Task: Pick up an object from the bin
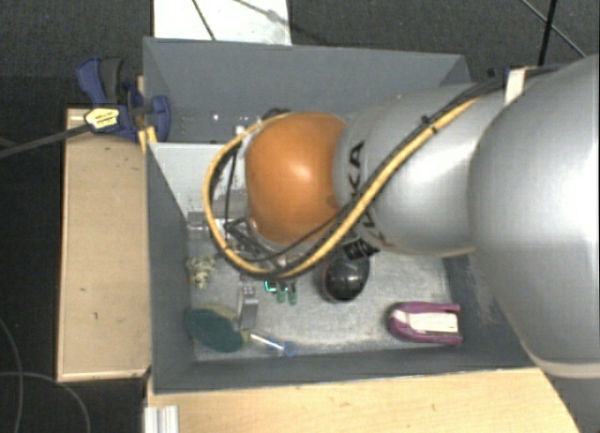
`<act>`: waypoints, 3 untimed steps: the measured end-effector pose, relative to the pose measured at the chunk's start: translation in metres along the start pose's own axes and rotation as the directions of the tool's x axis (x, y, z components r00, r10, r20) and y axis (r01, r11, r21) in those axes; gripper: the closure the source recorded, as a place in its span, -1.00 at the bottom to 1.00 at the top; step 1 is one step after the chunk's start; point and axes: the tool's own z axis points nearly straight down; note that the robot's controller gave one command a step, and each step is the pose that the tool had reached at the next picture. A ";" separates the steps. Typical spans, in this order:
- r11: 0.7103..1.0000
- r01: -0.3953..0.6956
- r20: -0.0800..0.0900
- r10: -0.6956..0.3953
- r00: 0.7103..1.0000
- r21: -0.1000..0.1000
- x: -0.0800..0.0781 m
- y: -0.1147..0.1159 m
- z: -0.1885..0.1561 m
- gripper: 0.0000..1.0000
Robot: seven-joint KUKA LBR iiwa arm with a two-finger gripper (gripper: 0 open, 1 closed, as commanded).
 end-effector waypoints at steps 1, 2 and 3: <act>1.000 -0.027 -0.003 0.027 1.000 0.001 0.024 0.018 0.086 -1.00; 0.999 -0.036 0.008 0.036 0.999 -0.002 0.019 0.016 0.081 1.00; 1.000 0.006 0.016 -0.006 1.000 -0.005 -0.003 0.031 -0.044 1.00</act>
Offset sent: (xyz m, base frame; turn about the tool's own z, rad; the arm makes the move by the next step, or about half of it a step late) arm -0.0220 0.0163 -0.0834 0.0291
